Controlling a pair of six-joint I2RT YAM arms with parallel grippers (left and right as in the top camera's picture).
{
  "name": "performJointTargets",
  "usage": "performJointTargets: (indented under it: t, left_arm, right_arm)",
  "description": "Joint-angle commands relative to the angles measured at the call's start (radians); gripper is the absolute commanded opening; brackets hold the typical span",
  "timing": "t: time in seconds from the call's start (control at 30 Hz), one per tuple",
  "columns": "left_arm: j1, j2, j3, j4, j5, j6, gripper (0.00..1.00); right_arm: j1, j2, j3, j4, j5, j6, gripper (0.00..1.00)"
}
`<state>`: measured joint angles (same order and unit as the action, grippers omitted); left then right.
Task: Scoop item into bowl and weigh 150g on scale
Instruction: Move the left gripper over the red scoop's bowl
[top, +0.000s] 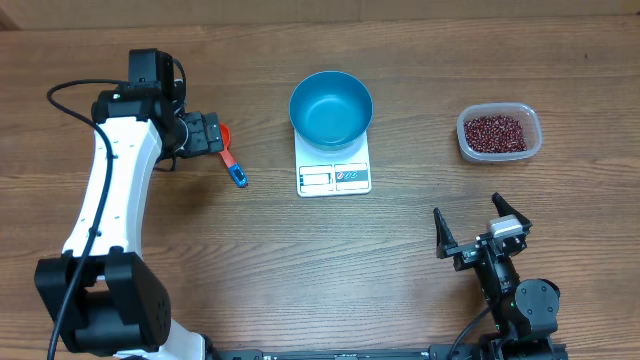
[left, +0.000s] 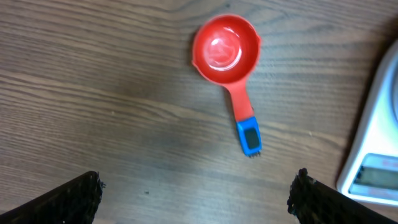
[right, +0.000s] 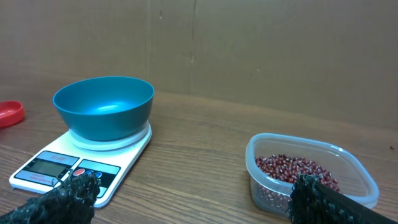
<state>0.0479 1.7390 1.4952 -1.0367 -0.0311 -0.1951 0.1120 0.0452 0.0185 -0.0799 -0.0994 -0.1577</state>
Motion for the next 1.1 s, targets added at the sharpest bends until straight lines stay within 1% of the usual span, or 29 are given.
performJointTargets:
  t: [0.0, 0.23, 0.4, 0.73, 1.07]
  left_arm:
    - [0.005, 0.048, 0.026, 0.019, -0.035, -0.05, 1.0]
    - [0.005, 0.16, 0.026, 0.034, -0.036, -0.083, 0.99]
    - [0.005, 0.214, 0.026, 0.061, -0.031, -0.083, 0.99]
    - [0.005, 0.219, 0.026, 0.153, -0.029, -0.103, 1.0]
    - [0.005, 0.219, 0.026, 0.204, -0.032, -0.188, 1.0]
  right_arm:
    - [-0.002, 0.001, -0.01, 0.004, 0.008, 0.001, 1.0]
    - [-0.002, 0.001, -0.01, 0.004, 0.008, 0.001, 1.0]
    - [-0.002, 0.001, -0.01, 0.004, 0.008, 0.001, 1.0]
    - [-0.002, 0.001, -0.01, 0.004, 0.008, 0.001, 1.0]
    - [-0.002, 0.001, -0.01, 0.004, 0.008, 0.001, 1.0]
